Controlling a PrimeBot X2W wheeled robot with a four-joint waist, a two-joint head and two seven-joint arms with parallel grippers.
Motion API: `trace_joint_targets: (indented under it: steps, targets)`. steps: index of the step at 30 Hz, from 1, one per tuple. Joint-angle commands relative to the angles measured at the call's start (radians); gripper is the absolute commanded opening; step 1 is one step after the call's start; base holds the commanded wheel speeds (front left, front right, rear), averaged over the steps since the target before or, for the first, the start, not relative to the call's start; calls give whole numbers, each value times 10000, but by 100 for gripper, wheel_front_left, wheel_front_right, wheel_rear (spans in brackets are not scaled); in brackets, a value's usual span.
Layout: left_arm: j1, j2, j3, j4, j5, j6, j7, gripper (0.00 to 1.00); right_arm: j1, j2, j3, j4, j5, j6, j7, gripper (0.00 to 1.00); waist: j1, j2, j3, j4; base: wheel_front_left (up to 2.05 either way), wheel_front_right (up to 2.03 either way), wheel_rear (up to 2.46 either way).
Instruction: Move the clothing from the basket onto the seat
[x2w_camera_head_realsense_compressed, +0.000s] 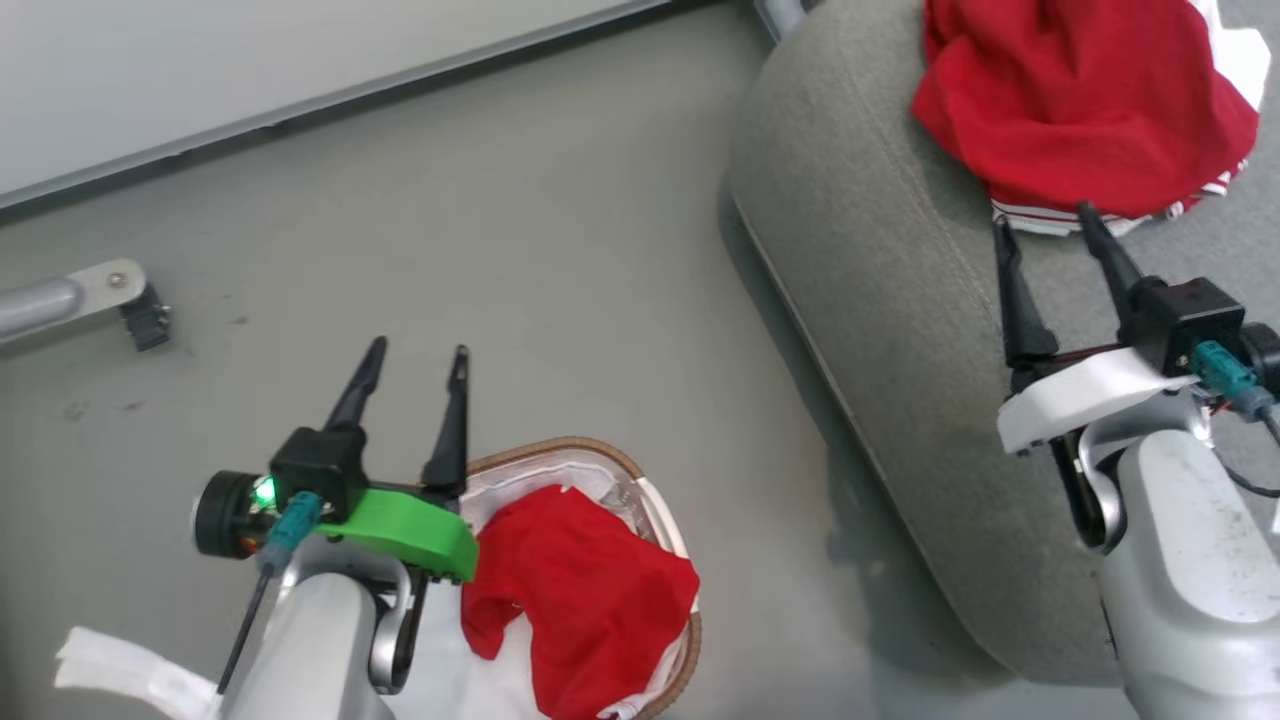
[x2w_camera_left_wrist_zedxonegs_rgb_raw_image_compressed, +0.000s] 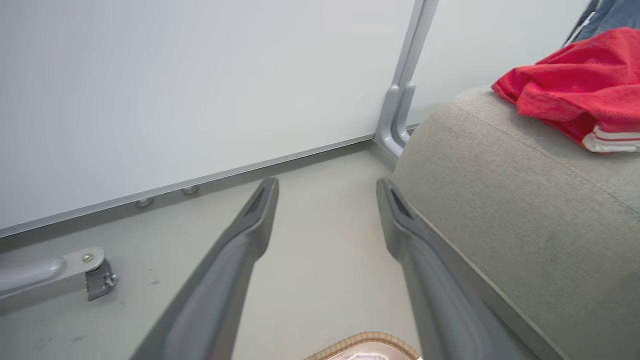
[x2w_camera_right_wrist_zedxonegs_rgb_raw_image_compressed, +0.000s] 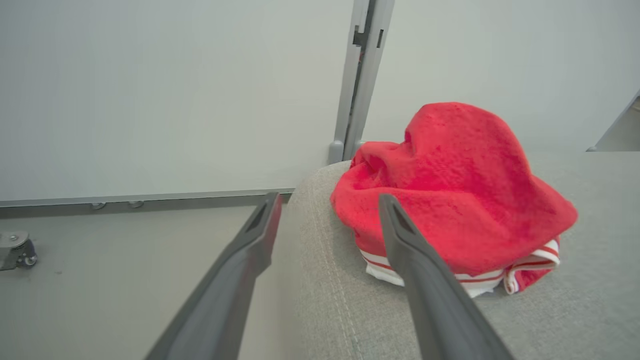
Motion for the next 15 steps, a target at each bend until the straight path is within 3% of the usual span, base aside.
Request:
trace_joint_targets:
  steps: [1,15]
  targets:
    - [259,-22,192,-25,45,49,-6,100,167,-4,100,-84,56,-14,-19,100,0,0,-570,683,0,0,0]
    - [1547,-254,2394,-92,453,110,-6,100,1383,2,607,148,17,-14,-19,100,0,0,-1665,2225,0,0,0]
